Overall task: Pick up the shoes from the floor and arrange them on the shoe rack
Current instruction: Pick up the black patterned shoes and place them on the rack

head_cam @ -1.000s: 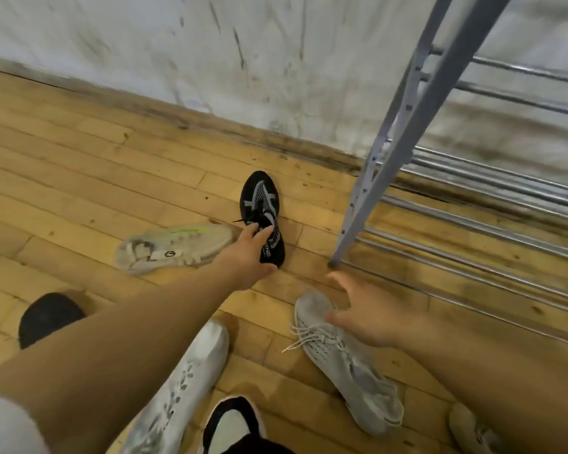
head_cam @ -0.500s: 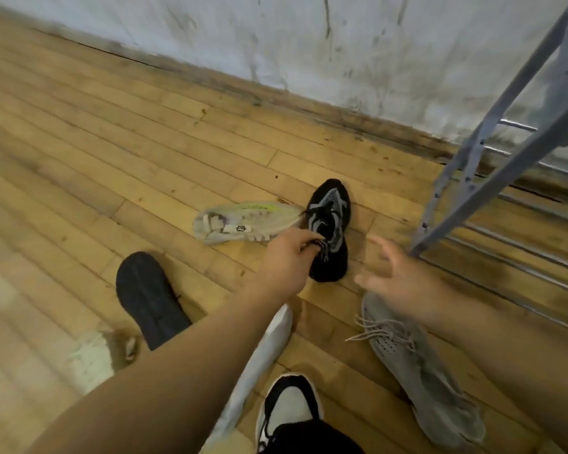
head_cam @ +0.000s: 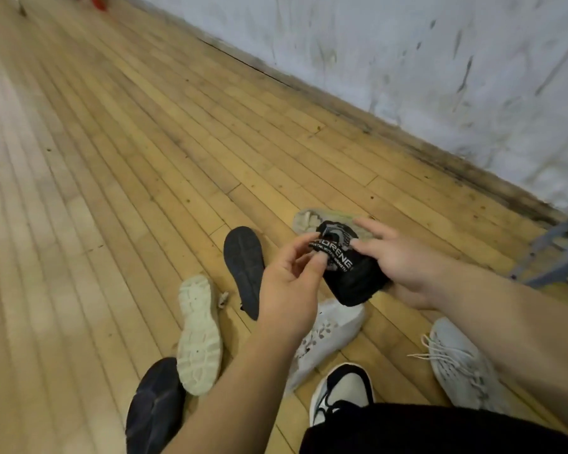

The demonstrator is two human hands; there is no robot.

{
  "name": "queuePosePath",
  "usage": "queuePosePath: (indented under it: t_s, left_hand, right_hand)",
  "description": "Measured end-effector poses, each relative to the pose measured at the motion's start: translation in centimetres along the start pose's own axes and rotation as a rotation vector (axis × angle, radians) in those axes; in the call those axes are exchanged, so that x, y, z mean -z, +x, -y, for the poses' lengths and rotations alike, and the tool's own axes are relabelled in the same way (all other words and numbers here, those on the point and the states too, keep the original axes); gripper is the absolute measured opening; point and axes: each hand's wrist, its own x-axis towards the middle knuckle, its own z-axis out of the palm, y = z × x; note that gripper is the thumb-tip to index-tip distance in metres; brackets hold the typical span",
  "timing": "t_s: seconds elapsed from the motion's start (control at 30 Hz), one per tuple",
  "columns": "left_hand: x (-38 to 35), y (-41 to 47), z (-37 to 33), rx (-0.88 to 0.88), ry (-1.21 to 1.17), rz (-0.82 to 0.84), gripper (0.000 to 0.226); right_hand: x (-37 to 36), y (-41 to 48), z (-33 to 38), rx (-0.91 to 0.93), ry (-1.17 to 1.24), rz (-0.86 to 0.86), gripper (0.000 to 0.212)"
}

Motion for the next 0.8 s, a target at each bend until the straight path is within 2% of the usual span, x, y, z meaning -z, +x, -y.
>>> queuePosePath:
  t_s: [0.1, 0.23, 0.33, 0.4, 0.57, 0.8]
  left_hand:
    - [4.0, -1.6, -1.4, -0.012, -0.004, -0.197, 0.042]
    - [10.9, -4.4, -1.3, 0.077, -0.051, -0.378, 0.047]
    - [15.3, -6.8, -0.1, 0.162, -0.075, -0.463, 0.048]
    - [17.7, -8.6, 0.8, 0.192, -0.005, -0.506, 0.050]
    - [21.5, -13.5, 4.7, 0.260, 0.287, -0.541, 0.056]
    - [23.8, -18.3, 12.0, 0.410, 0.443, -0.437, 0.063]
  right_hand:
    - [-2.3, -2.7, 4.5, 0.043, -0.199, 0.062, 0.046]
    - [-5.5, -6.8, 8.7, 0.087, -0.454, 0.092, 0.051]
    - [-9.3, -9.4, 9.0, 0.075, -0.491, 0.106, 0.051]
    - [-11.8, -10.6, 7.5, 0.072, -0.482, 0.142, 0.054]
    - [-16.4, -13.9, 1.7, 0.108, -0.537, 0.199, 0.057]
    - [-16.4, -17.8, -2.4, 0.143, -0.794, 0.265, 0.058]
